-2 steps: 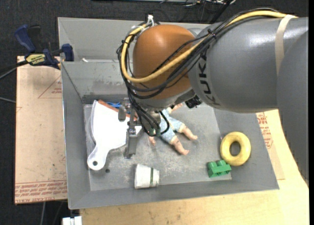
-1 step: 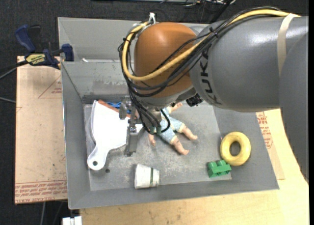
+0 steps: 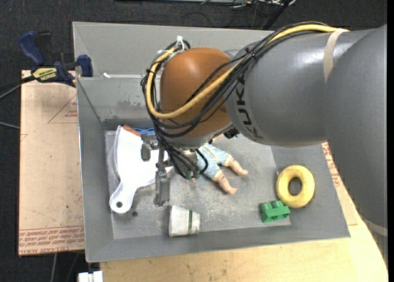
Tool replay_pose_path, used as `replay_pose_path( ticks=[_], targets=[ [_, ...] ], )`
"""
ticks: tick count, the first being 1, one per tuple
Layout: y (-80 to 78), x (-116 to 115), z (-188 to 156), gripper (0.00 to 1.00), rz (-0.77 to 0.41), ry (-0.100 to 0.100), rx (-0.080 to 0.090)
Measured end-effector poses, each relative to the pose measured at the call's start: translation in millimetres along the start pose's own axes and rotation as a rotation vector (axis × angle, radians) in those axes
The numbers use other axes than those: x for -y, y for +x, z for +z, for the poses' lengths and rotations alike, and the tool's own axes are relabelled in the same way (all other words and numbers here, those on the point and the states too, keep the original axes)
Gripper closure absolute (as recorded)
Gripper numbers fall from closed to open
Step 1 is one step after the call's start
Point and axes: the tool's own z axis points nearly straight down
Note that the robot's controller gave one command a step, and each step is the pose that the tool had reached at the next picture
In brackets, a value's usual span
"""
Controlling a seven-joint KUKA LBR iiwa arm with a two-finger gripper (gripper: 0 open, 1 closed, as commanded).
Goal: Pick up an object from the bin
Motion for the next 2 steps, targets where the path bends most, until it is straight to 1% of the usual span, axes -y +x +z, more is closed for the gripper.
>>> replay_pose_path(
  ticks=[1,2],
  targets=[
    [10.2,-12,79,0.0,-0.354,0.0,0.003],
    [-5.9,-44,105,0.0,-0.471,0.001,0.0]
  ],
)
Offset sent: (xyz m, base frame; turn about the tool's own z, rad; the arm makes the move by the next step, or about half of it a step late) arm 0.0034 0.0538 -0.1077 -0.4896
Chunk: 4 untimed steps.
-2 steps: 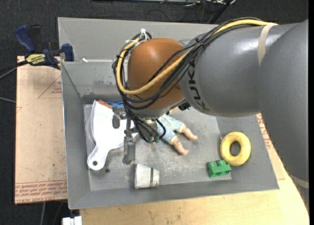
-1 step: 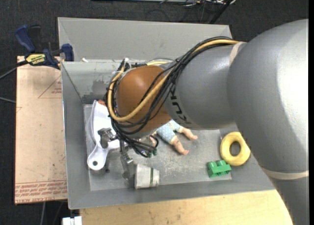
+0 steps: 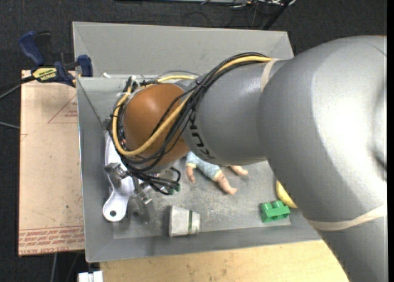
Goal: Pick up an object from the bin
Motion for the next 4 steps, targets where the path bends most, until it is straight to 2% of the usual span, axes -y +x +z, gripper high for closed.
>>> replay_pose_path(
  ticks=[1,2,4],
  targets=[
    [9.9,-8,2,0.0,-0.036,0.008,-0.001],
    [28.8,7,3,1.0,-0.26,0.0,0.001],
    [29.7,7,0,1.0,-0.259,-0.002,-0.001]
  ],
)
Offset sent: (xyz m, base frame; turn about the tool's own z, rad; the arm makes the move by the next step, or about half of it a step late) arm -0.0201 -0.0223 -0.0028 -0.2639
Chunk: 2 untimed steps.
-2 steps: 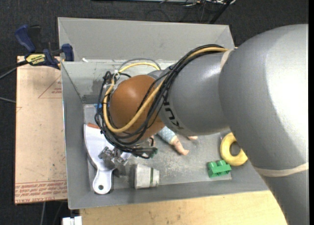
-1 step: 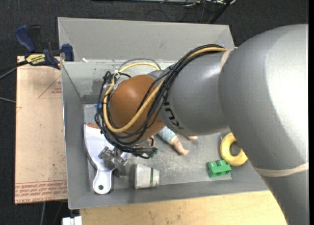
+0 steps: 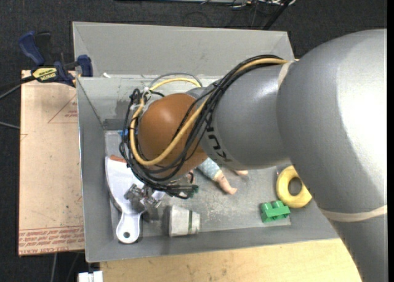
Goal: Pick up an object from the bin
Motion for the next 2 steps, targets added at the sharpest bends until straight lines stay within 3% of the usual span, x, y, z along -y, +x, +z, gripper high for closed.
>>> replay_pose_path(
  ticks=[2],
  targets=[
    [-0.4,0,-34,1.0,0.002,0.0,0.002]
  ],
)
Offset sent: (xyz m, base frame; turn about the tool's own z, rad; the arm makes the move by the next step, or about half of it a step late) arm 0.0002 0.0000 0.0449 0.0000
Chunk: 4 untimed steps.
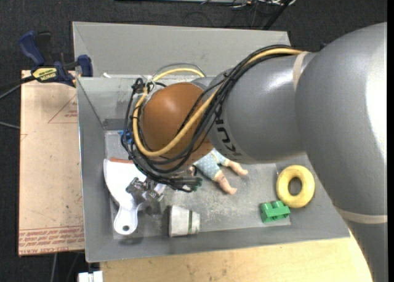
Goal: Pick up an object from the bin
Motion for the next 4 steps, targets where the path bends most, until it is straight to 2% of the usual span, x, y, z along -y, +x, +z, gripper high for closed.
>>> replay_pose_path(
  ticks=[1,2,4],
  targets=[
    [-1.2,1,-7,1.0,0.001,0.002,0.004],
    [0.3,0,-13,1.0,0.001,-0.002,-0.002],
    [-0.7,0,-44,1.0,0.002,0.0,0.002]
  ],
)
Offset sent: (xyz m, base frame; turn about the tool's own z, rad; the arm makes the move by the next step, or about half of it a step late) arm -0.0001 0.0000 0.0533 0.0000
